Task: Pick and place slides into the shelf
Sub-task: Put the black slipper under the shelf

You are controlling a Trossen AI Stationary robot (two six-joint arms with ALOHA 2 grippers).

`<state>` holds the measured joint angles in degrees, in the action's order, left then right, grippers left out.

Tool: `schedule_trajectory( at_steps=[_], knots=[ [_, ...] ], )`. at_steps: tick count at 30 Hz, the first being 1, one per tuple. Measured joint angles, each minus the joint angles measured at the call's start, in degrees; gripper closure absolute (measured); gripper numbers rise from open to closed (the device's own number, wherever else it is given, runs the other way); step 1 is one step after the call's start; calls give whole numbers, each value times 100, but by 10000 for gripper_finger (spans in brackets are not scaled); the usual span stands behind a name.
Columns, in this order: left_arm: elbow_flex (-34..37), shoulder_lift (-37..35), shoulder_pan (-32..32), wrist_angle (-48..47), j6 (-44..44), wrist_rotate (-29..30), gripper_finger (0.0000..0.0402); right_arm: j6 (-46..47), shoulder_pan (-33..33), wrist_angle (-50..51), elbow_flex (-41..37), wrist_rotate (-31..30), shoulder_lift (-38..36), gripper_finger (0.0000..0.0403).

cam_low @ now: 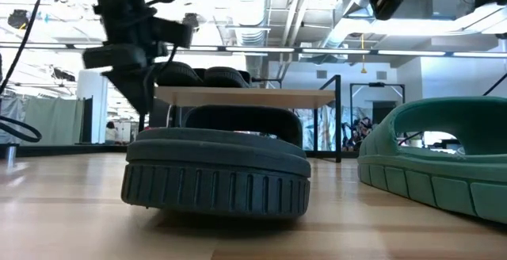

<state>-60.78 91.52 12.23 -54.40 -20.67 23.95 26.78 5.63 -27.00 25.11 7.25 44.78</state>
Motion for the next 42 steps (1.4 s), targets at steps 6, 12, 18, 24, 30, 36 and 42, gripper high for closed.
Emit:
schedule_trajectory(
  at_steps=[6,12,18,24,30,36,42],
  knots=[
    [566,-63,-65,594,-81,-530,292,0,0,-2,0,0,-1,202],
    [853,-63,-75,1029,-83,-93,353,18,0,0,0,0,-1,202],
    [1166,-61,-160,1637,-11,17,391,20,0,-2,0,0,0,202],
    [1286,-61,-284,2010,-22,360,400,20,-2,-2,-1,0,-1,202],
    [1430,-56,-492,2286,-22,480,401,20,0,-2,1,-2,0,202],
    [1432,-56,-750,2328,102,672,401,20,0,-2,-1,-34,-1,202],
    [1432,-56,-978,2419,349,612,401,22,0,-2,-1,-111,-1,202]
  ],
)
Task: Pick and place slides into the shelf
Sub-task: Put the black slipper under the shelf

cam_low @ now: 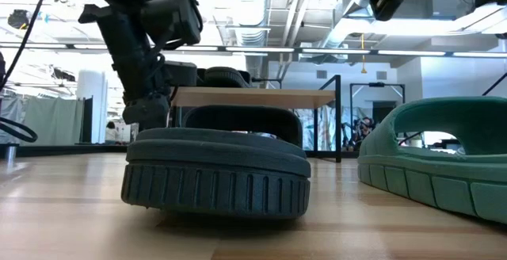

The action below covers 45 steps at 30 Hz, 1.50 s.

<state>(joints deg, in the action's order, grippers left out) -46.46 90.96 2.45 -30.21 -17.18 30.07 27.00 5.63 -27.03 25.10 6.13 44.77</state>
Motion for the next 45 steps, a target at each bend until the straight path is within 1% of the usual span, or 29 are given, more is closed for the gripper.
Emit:
schedule_trajectory(
  at_steps=[10,17,20,28,33,45],
  knots=[
    [2,7,-278,25,193,-154,402,0,0,0,0,0,0,202],
    [326,-2,-427,517,106,-374,401,0,0,2,0,0,0,202],
    [361,-4,-427,569,16,-352,401,0,0,2,0,0,0,202],
    [372,1,-434,683,134,-238,402,-1,-39,2,1,-22,0,202],
    [376,15,-461,746,157,15,401,0,-52,2,0,-22,0,202],
    [376,15,-696,879,292,-2,401,0,-52,3,0,-22,1,202]
  ],
)
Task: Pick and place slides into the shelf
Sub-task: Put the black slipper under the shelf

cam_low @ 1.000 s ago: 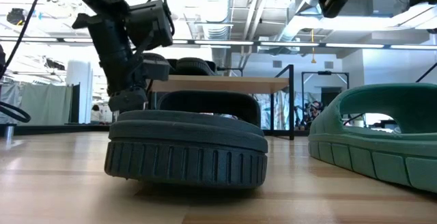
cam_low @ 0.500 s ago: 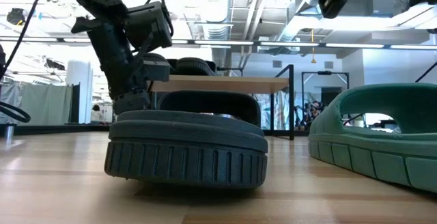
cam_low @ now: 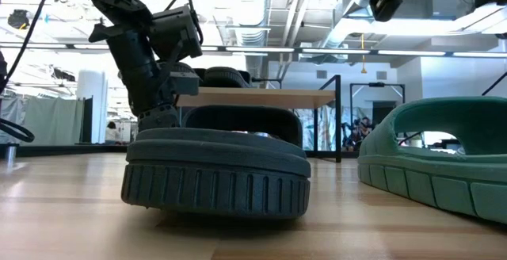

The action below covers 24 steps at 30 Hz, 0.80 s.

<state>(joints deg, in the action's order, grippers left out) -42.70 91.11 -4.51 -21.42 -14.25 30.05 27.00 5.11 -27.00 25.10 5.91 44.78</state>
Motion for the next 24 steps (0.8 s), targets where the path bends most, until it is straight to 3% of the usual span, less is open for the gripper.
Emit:
schedule_trajectory(
  at_steps=[10,24],
  knots=[
    [-220,0,0,1,353,35,395,-2,2,0,0,0,-1,202],
    [-247,-217,173,-427,367,-215,320,-4,2,1,0,2,-1,202]
  ],
)
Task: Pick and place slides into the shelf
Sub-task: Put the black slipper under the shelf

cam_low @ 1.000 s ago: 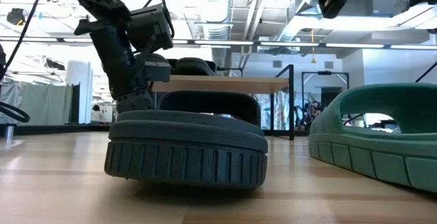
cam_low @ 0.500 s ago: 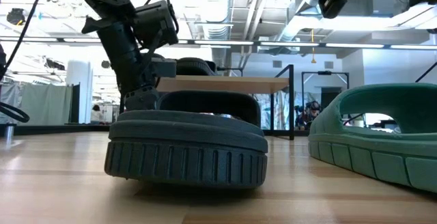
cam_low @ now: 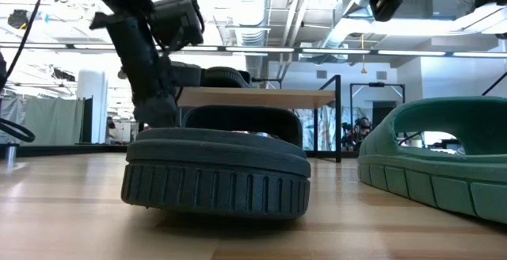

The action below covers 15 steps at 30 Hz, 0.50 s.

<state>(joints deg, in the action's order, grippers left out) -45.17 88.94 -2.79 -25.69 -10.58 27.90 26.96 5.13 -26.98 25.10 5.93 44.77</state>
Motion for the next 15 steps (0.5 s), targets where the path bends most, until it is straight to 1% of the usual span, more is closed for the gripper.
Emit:
schedule_trajectory(
  at_steps=[4,8,11,15],
  knots=[
    [0,-364,195,-92,-20,88,304,-1,0,8,0,-1,0,202],
    [-2,-803,392,-182,-175,14,293,-26,0,7,0,-2,0,202],
    [-4,-1130,634,-276,-354,-161,292,-15,0,7,0,-2,0,202],
    [-4,-1399,1045,-487,-588,-197,292,-13,0,5,0,-2,0,202]
  ],
)
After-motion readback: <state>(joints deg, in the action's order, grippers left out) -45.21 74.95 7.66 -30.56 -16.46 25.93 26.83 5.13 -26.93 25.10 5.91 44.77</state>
